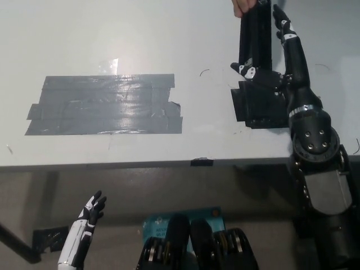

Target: A person hands a stapler to the robot and the robot grabs it with its right hand and places it on the desk infront of it

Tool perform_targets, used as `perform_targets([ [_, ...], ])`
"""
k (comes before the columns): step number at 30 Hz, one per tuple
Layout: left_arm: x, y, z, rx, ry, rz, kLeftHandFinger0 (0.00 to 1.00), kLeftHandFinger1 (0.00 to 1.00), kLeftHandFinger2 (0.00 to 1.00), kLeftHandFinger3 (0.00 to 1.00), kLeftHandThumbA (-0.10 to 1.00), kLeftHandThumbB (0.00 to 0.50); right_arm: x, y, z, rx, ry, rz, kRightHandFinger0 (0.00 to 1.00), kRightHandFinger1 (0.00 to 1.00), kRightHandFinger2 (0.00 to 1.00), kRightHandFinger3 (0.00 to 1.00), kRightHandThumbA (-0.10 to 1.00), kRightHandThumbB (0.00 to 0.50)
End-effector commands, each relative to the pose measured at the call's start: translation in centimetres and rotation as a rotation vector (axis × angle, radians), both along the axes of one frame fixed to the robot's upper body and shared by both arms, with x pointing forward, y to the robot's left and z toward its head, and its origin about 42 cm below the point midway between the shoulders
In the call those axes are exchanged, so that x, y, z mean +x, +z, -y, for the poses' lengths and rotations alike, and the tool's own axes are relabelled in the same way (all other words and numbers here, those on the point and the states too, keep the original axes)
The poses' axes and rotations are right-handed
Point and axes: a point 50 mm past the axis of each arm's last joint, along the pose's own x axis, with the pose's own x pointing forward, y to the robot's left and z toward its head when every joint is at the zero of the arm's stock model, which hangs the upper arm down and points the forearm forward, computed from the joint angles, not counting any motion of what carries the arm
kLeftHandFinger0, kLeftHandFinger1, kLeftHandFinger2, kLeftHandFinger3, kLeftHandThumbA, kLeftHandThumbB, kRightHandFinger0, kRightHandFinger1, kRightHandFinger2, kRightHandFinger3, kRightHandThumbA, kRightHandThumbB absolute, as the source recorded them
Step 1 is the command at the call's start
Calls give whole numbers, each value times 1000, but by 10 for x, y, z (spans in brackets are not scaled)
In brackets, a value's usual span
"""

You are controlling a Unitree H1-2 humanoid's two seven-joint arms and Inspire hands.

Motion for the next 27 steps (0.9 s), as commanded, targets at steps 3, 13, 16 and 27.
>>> perform_targets([
  [3,7,15,-3,22,-38,57,1000,1000,1000,1000,1000,500,14,30,-5,4,-22,66,1000,1000,1000,1000,1000,363],
  [13,8,16,-3,21,-38,51,1000,1000,1000,1000,1000,500,20,26,-10,24,-19,43,1000,1000,1000,1000,1000,335],
  [16,8,16,-3,17,-36,53,1000,1000,1000,1000,1000,500,22,31,-12,38,-12,45,1000,1000,1000,1000,1000,333],
  [27,11,17,-3,15,-40,56,1000,1000,1000,1000,1000,500,28,51,-18,13,10,99,1000,1000,1000,1000,1000,330],
])
